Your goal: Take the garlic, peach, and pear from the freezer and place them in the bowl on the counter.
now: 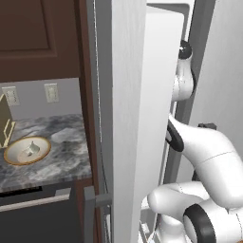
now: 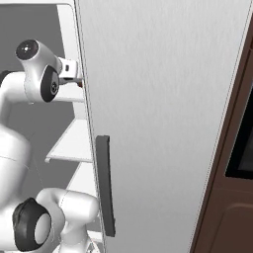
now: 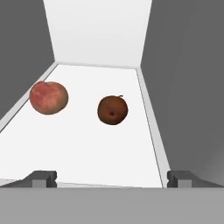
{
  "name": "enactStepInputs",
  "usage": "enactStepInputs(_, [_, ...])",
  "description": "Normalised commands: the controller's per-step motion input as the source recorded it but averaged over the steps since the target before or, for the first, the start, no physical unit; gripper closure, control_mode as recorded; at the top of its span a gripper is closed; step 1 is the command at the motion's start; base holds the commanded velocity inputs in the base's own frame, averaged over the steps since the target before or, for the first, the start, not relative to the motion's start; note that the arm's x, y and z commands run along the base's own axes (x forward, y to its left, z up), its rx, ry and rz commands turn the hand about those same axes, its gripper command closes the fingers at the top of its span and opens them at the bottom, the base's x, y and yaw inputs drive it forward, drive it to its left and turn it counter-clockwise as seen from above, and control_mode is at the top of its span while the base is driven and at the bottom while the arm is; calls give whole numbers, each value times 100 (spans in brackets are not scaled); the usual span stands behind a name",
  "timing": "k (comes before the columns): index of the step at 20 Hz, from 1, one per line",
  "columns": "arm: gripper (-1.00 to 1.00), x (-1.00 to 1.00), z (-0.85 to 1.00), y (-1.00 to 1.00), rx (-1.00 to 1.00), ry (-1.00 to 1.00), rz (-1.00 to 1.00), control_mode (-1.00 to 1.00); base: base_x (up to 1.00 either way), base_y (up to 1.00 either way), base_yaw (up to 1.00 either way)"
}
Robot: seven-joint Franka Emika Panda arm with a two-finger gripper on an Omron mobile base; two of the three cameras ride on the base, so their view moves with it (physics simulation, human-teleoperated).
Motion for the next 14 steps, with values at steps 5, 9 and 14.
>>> enactStepInputs(5, [-100, 28, -16, 0, 0, 0, 0, -100, 0, 0, 0])
enactStepInputs(9, [-100, 21, -36, 1, 0, 0, -1, -100, 0, 0, 0])
enactStepInputs(14, [-100, 27, -37, 7, 0, 0, -4, -100, 0, 0, 0])
